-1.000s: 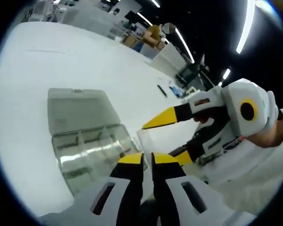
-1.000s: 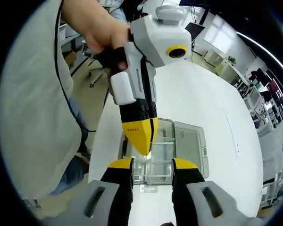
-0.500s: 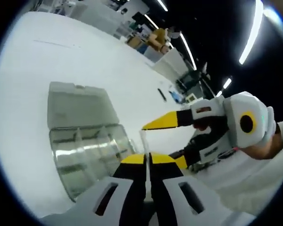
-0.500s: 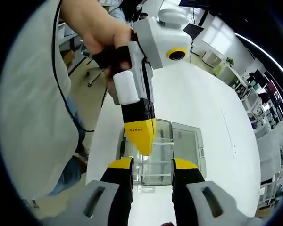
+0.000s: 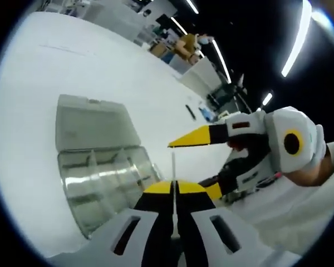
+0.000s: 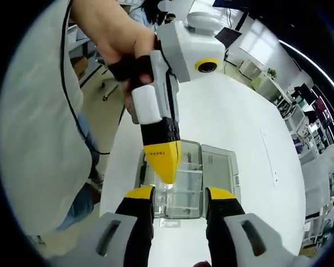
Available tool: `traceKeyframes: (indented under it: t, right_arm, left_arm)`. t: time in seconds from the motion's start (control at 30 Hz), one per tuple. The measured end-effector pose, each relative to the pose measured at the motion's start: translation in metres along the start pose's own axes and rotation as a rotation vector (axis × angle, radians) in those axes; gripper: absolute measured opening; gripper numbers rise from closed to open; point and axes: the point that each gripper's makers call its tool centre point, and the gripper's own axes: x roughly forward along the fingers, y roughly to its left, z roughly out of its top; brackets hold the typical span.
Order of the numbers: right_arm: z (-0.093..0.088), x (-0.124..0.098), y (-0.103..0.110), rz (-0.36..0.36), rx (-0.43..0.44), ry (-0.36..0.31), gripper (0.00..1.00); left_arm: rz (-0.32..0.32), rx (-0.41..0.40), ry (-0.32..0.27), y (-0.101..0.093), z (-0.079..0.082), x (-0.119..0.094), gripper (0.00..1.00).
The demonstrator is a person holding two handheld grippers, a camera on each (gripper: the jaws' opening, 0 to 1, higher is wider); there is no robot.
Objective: Insert the divider into the dual guide fixture by aligning both edges with the guide slots and pushing it downward to the bottom, including one-sided entry, uneven engagement, binding, and posture correction.
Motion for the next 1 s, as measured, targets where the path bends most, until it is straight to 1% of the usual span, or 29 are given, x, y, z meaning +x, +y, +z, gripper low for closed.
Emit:
traceKeyframes:
  t: [0.2, 0.27, 0.37, 0.43, 0.5, 0.6, 0.67, 0.77, 0.87, 0.9, 0.93, 1.0]
  right_arm:
    - [0.0, -0.003, -0.008, 0.012, 0.047, -0.022, 0.31]
    - [0.0, -0.004, -0.011, 0.022, 0.048, -0.023, 0.28]
    - [0.0, -0.006, -0.014, 0.038, 0.043, -0.022, 0.26]
    - [0.002, -0.007, -0.015, 0.063, 0.049, -0.031, 0.25]
    - [0.0, -0.007, -0.015, 0.081, 0.042, -0.026, 0.23]
    - [0.001, -0.007, -0.013, 0.127, 0.044, -0.027, 0.2]
    - [0.002, -0.007, -0.01, 0.161, 0.049, -0.026, 0.18]
    - [0.005, -0.007, -0.008, 0.205, 0.061, -0.032, 0.16]
    - [0.009, -0.008, -0.009, 0.229, 0.059, -0.041, 0.13]
    - [0.01, -0.008, -0.008, 0.243, 0.062, -0.044, 0.12]
    - [0.013, -0.009, -0.006, 0.268, 0.086, -0.054, 0.11]
    - [0.014, -0.008, -0.005, 0.29, 0.083, -0.054, 0.1]
  left_arm:
    - [-0.02, 0.062, -0.013, -0.001, 0.002, -0.003, 0.0]
    - [-0.024, 0.085, -0.014, -0.001, 0.001, -0.003, 0.0]
    - [-0.036, 0.118, -0.019, -0.002, 0.001, -0.004, 0.0]
    - [-0.043, 0.147, -0.023, -0.002, 0.002, -0.005, 0.0]
    - [-0.044, 0.176, -0.027, -0.003, 0.003, -0.006, 0.0]
    - [-0.042, 0.23, -0.017, -0.003, 0.002, -0.008, 0.0]
    - [-0.056, 0.259, -0.019, -0.006, 0.003, -0.009, 0.0]
    - [-0.062, 0.301, -0.021, -0.009, 0.004, -0.011, 0.0]
    - [-0.069, 0.342, -0.032, -0.011, 0.006, -0.013, 0.0]
    - [-0.068, 0.362, -0.027, -0.011, 0.006, -0.013, 0.0]
    - [-0.06, 0.406, -0.015, -0.01, 0.005, -0.014, 0.0]
    - [-0.068, 0.42, -0.019, -0.013, 0.005, -0.014, 0.0]
